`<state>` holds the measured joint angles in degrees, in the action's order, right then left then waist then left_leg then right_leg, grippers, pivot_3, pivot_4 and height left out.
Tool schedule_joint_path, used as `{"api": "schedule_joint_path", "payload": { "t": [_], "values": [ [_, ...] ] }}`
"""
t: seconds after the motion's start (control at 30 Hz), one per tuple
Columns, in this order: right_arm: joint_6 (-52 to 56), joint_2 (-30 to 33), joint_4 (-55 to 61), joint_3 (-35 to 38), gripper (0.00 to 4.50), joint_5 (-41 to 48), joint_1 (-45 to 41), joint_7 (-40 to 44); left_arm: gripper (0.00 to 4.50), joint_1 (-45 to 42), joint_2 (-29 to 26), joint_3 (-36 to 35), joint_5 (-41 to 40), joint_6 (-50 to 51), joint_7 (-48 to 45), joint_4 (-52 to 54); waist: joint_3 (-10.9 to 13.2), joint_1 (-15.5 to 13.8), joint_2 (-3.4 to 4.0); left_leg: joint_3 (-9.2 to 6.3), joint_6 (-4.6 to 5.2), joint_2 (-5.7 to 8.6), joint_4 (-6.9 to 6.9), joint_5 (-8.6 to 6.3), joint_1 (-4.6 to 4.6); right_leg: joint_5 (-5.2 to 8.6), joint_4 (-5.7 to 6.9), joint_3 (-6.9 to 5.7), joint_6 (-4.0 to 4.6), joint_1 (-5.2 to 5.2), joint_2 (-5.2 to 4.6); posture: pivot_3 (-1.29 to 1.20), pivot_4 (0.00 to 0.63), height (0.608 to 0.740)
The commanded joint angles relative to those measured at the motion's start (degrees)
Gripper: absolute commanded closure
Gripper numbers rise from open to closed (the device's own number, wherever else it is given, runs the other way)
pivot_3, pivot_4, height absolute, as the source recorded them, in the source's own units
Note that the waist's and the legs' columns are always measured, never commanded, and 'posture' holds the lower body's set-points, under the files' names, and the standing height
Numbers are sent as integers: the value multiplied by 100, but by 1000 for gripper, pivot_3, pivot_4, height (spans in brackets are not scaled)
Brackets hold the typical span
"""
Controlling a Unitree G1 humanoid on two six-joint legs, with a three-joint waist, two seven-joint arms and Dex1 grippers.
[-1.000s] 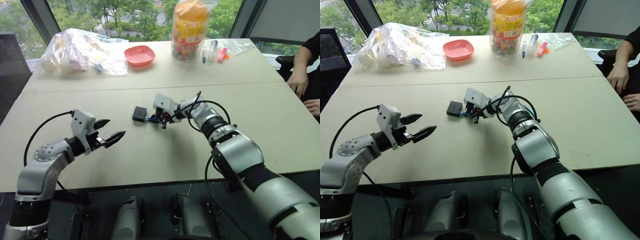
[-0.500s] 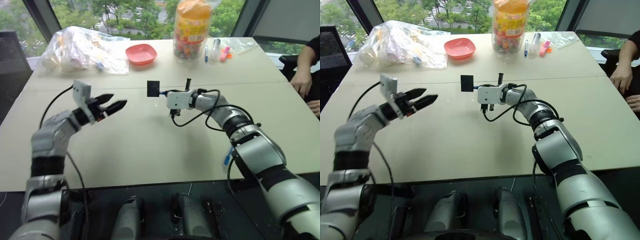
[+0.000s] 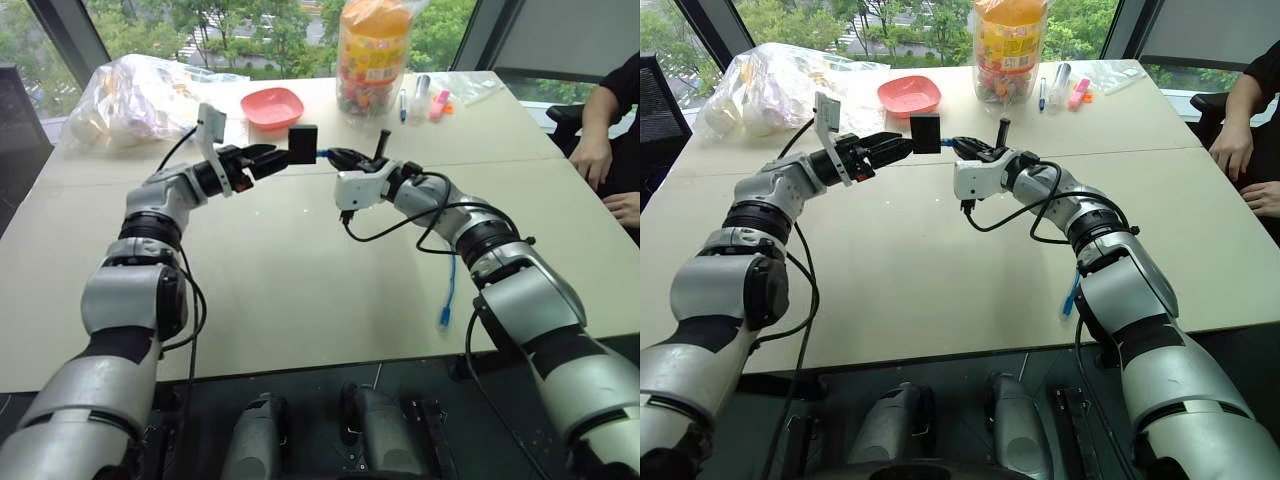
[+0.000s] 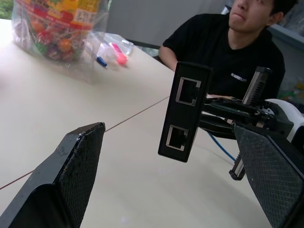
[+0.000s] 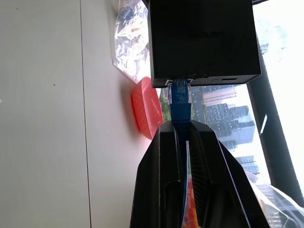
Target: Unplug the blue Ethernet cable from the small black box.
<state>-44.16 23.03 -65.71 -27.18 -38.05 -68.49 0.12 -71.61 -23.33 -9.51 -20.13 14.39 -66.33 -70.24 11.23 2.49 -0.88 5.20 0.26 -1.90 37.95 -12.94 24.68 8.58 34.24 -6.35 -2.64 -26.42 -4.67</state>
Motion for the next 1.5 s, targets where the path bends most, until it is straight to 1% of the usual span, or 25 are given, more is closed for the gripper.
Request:
{"api": "schedule_joint_path", "payload": {
  "t": [0.03, 0.13, 0.17, 0.2, 0.27, 0.3, 0.37, 0.4, 0.47, 0.5, 0.53, 0.57, 0.6, 0.63, 0.67, 0.7, 0.73, 0.8, 0.87, 0.93, 1.0, 1.1, 1.33, 1.5],
  "values": [
    [-104, 79, 379, 54, 4490, 21, -70, -87, 0, -291, 64, -220, 18, -108, -5, -107, 0, -2, 0, 0, 0, 0, 0, 0, 0, 0, 0, 1, 0, 0, -1, 0, 150, 740],
    [-107, 85, 528, 50, 4500, 29, 0, -26, 791, -347, 103, -263, 87, -113, -68, -175, 0, -2, 0, 0, 0, 1, 0, 0, 0, 0, 0, 0, 0, 1, -1, 0, 150, 740],
    [-106, 87, 575, 50, 4500, 32, 20, -5, 1143, -351, 118, -247, 122, -106, -125, -179, 0, -2, 0, -1, 0, 1, 0, 0, 0, 0, 0, 0, 0, 0, -1, 0, 150, 740],
    [-106, 87, 631, 52, 4500, 41, 41, 19, 1654, -350, 142, -229, 164, -120, -138, -180, 0, -2, 0, -1, 0, 1, 0, 0, 0, 0, 1, 0, 0, 1, 0, 0, 150, 740],
    [-90, 86, 713, 63, 4500, 63, 75, 67, 2520, -355, 164, -250, 190, -107, -157, -184, 0, -2, 0, -1, 0, 1, 0, 0, 0, 0, 1, 0, 0, 1, 0, 0, 150, 740],
    [-74, 79, 734, 67, 4500, 70, 82, 88, 2858, -359, 165, -272, 193, -100, -168, -187, 0, -2, 0, -1, 0, 1, 0, 0, 0, 0, 0, 0, 0, 1, 0, 0, 150, 740],
    [-42, 71, 761, 71, 4500, 74, 101, 120, 3684, -368, 158, -328, 182, -64, -204, -185, 0, -5, 0, -1, 0, 1, 1, 0, 0, 0, 1, 0, 0, 1, 0, 0, 150, 740],
    [-29, 68, 771, 74, 4500, 79, 110, 131, 3992, -370, 156, -346, 184, -52, -219, -183, 0, -3, 0, -1, 0, 1, 1, 0, 0, 0, 1, 0, 0, 1, 0, 0, 150, 740],
    [3, 58, 758, 78, 4500, 118, 138, 238, 3979, -367, 153, -376, 197, -45, -235, -179, 0, -3, 0, -2, 0, 1, 1, 0, 0, 0, 1, 0, 0, 1, 0, 0, 150, 740],
    [-26, 42, 739, 147, 3872, 321, 203, 522, 3979, -350, 150, -371, 232, -65, -184, -172, 0, -1, 0, -2, 0, 1, 1, 0, 0, 0, 1, 0, 0, 0, 0, 0, 150, 740],
    [-48, 31, 728, 201, 3690, 471, 250, 733, 3979, -338, 147, -366, 257, -79, -146, -166, 0, -1, 0, -3, 0, 1, 1, 0, 0, 0, 2, 0, 0, 0, 0, 0, 150, 740],
    [11, 53, 767, 248, 3413, 596, 333, 963, 3979, -321, 143, -406, 232, -53, -120, -161, 0, -1, 0, -3, 0, 0, 1, 0, 0, 0, 1, 0, 0, 1, 1, 0, 150, 740],
    [266, 33, 868, 459, 2877, 977, 519, 1326, 3979, -306, 126, -494, 155, 30, -119, -160, 0, -1, 0, -5, 1, 0, 1, 0, -1, 0, 1, 0, 0, 3, 1, 0, 150, 740],
    [474, 22, 979, 608, 2467, 1242, 662, 1574, 3979, -296, 112, -562, 97, 99, -133, -156, 0, -1, 0, -5, 1, 0, 1, 0, -1, 0, 1, 0, 0, 3, 1, 0, 150, 740],
    [1025, -120, 1386, 993, 1847, 2057, 1013, 2145, 3979, -297, 100, -721, -46, 233, -92, -156, 0, -11, -3, -6, 1, 0, 2, 0, -2, 0, 1, 0, 0, 6, 1, 0, 150, 740],
    [1458, -224, 1754, 1269, 1245, 2639, 1280, 2559, 3979, -298, 94, -830, -136, 327, -63, -150, 0, -9, -4, -13, 1, -1, 2, 0, -2, 0, 0, -2, 0, 11, 1, 0, 150, 740],
    [2264, -472, 2450, 1710, 994, 3610, 1648, 2871, 3979, -301, 101, -994, -290, 497, -49, -132, 0, -14, -4, -15, 1, -1, 6, 0, -1, 0, 1, -3, 0, 13, 1, 0, 150, 740],
    [4038, -891, 3792, 2446, 994, 5308, 2209, 3143, 3979, -262, 131, -1185, -487, 790, -121, -49, 1, -12, -3, -29, 3, -6, 10, -1, -2, -5, 5, -3, 7, 14, 1, 0, 150, 740],
    [5584, -1120, 4885, 2883, 994, 6623, 2602, 3239, 3979, -199, 179, -1299, -623, 1068, -192, 47, 2, -16, -2, -37, 3, -6, 11, -1, -2, -9, 13, -2, 13, 10, -2, 0, 150, 740],
    [6644, -1311, 5584, 3195, 994, 7584, 2792, 3095, 3979, -139, 227, -1363, -726, 1322, -263, 138, 2, -22, -2, -41, 3, -15, 13, -1, -2, -9, 15, -2, 13, 10, -3, 0, 150, 740],
    [7285, -1556, 5971, 3472, 994, 8211, 2836, 2752, 3979, -70, 267, -1368, -793, 1542, -364, 241, 2, -25, -2, -43, 2, -19, 16, -1, -6, -5, 17, -2, 8, 11, -4, 0, 150, 740],
    [7749, -1955, 6243, 3750, 994, 8764, 2797, 2282, 3979, 31, 329, -1342, -856, 1826, -520, 386, 1, -23, -2, -43, 1, -26, 16, -2, -10, -3, 15, -4, 5, 11, 0, 0, 150, 740],
    [8056, -2425, 6312, 3722, 994, 8892, 2723, 1936, 3979, 118, 407, -1322, -995, 2251, -738, 700, 1, -30, -2, -38, 2, -28, 13, -3, -5, -3, 11, -3, 7, 6, 1, 0, 150, 740],
    [8133, -2536, 6307, 3752, 994, 8940, 2705, 1891, 3979, 140, 428, -1386, -1070, 2382, -667, 809, 1, -57, -2, -38, 3, -26, 13, -3, -3, -3, 8, -3, 7, 7, 0, 0, 150, 740]
  ]
}}
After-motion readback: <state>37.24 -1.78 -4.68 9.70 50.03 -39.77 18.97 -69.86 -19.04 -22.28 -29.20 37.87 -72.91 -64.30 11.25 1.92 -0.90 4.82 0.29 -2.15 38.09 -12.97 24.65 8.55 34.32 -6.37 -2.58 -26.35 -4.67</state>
